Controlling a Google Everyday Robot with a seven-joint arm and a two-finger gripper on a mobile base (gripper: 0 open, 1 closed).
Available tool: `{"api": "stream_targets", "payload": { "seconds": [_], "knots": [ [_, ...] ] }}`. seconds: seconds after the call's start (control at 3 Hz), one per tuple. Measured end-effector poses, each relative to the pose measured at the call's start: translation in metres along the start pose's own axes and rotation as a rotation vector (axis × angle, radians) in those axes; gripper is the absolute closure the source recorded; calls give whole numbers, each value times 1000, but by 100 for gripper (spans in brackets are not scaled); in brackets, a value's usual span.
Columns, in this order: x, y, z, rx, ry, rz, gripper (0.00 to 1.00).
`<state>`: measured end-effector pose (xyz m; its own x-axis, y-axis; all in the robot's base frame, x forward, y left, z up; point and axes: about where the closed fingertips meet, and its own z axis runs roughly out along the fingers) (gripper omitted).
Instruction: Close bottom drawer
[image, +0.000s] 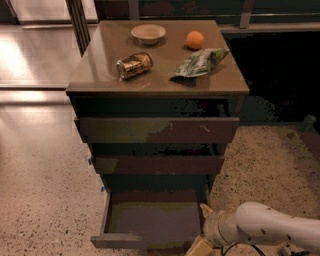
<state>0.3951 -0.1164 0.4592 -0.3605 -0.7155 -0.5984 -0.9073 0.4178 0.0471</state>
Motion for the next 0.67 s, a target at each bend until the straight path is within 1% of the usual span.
{"api": "stream_targets", "payload": {
  "seconds": [0.33, 0.67],
  "knots": [
    [15, 13, 26, -48, -14, 42, 0],
    [15, 14, 27, -53, -22, 41, 0]
  ]
}}
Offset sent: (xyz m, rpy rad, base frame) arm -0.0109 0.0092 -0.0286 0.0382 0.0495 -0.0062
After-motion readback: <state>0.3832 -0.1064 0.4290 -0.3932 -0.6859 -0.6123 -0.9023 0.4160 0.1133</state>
